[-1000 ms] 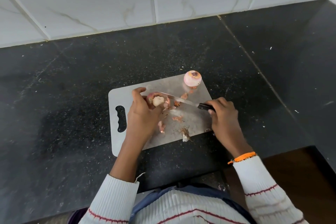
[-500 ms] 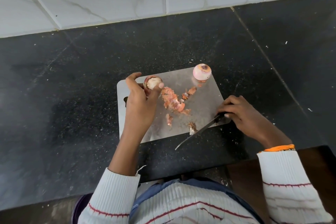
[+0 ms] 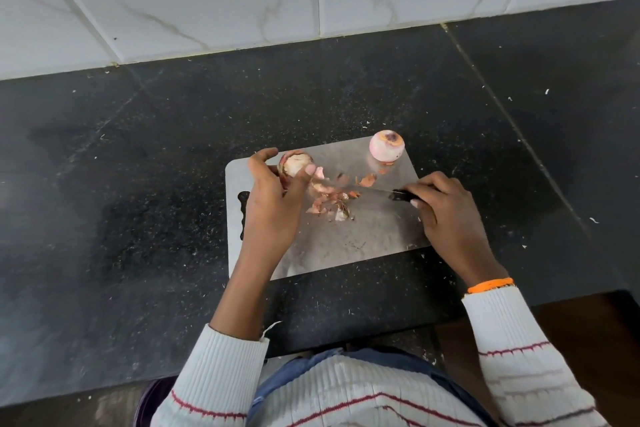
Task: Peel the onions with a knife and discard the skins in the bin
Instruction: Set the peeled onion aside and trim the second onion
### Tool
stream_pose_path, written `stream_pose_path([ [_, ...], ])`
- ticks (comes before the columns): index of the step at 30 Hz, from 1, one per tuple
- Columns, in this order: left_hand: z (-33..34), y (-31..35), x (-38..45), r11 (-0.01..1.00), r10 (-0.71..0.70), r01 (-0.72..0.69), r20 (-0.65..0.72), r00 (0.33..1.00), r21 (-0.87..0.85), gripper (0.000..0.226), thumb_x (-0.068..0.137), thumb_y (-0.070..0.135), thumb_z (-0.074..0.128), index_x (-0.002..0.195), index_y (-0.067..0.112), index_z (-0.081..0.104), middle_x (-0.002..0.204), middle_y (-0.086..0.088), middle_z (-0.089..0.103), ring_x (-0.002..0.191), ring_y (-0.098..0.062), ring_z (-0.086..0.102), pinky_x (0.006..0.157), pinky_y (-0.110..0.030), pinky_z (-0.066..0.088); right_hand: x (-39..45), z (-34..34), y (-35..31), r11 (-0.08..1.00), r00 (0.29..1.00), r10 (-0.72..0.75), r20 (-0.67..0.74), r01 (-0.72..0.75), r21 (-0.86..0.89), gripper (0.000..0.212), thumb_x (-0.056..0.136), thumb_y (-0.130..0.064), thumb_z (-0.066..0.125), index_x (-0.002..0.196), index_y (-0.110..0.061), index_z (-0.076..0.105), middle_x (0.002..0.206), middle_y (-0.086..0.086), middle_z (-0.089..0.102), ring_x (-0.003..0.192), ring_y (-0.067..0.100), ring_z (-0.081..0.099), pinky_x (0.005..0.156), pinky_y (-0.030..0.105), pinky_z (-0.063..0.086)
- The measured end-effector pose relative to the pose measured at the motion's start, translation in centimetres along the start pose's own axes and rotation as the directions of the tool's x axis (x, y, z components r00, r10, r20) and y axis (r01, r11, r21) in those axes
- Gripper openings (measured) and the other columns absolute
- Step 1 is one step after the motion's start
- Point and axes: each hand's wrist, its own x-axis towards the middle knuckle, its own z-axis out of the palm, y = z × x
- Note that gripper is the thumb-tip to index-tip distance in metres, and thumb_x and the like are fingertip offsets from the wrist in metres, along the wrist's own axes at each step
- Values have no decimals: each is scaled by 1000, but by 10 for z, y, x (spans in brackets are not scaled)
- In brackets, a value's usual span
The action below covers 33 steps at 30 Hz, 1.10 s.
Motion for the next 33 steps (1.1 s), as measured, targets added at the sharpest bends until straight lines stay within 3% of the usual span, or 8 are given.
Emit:
stream_pose_path([
  [3, -2, 0, 1, 999, -27, 27, -5, 1000, -42, 52, 88, 36, 57, 129, 15, 32, 83, 14, 48, 86, -15, 61, 81, -36, 51, -5, 4, -2, 999, 997, 38, -68, -40, -33, 28, 88, -9, 58, 115, -12, 64, 104, 4, 57, 92, 21, 53, 77, 35, 48],
  [7, -1, -1, 1, 993, -64, 68, 44, 997, -98, 43, 87, 35, 58, 119, 21, 34, 87, 9, 52, 93, -27, 62, 87, -47, 51, -4, 10, -13, 990, 991, 129, -36, -131, -56, 30, 90, -17, 57, 119, -12, 61, 107, 4, 55, 96, 16, 53, 73, 27, 47],
  [11, 1, -2, -1, 990, -87, 94, 65, 994, -110, 47, 87, 35, 60, 124, 17, 38, 92, 12, 55, 87, -14, 61, 87, -42, 52, -5, 19, -29, 990, 991, 129, 22, -127, -62, 26, 90, -23, 56, 114, -16, 61, 106, 1, 52, 92, 11, 53, 70, 21, 45],
  [16, -2, -3, -1, 988, -87, 90, 30, 996, -128, 46, 86, 32, 61, 123, 16, 39, 90, 12, 54, 83, -11, 58, 86, -42, 52, -5, 30, -54, 999, 996, 48, 79, -47, -15, 19, 90, -26, 56, 104, -17, 64, 99, -1, 51, 82, 11, 53, 66, 24, 48],
  [22, -7, -4, -4, 985, -74, 73, 5, 997, -155, 40, 88, 28, 61, 119, 17, 41, 94, 18, 51, 76, 5, 57, 74, -21, 51, -9, 42, -84, 997, 986, -73, 151, 67, 45, 21, 90, -30, 56, 107, -19, 62, 104, -2, 51, 83, 11, 55, 69, 18, 43],
  [27, -8, -5, -3, 978, -85, 90, 36, 996, -187, 41, 86, 18, 63, 119, 20, 39, 104, 14, 51, 89, -4, 56, 78, -26, 53, -8, 43, -90, 992, 984, -104, 146, 92, 85, 18, 89, -28, 57, 102, -17, 63, 100, -3, 50, 79, 11, 54, 67, 18, 45],
  [31, -6, -7, -3, 974, -106, 115, 55, 993, -196, 51, 82, 9, 68, 122, 21, 39, 105, 13, 51, 93, -4, 56, 84, -32, 52, -8, 35, -77, 995, 994, -3, 110, -8, 100, 22, 89, -27, 58, 105, -14, 63, 102, -1, 50, 80, 14, 57, 71, 27, 52],
  [33, -5, -9, -3, 969, -117, 129, 72, 991, -209, 56, 79, 4, 70, 123, 21, 40, 112, 6, 54, 94, -7, 57, 85, -34, 52, -10, 34, -74, 995, 992, 15, 125, -27, 92, 23, 89, -27, 58, 106, -13, 63, 104, 0, 49, 80, 14, 56, 69, 22, 49],
])
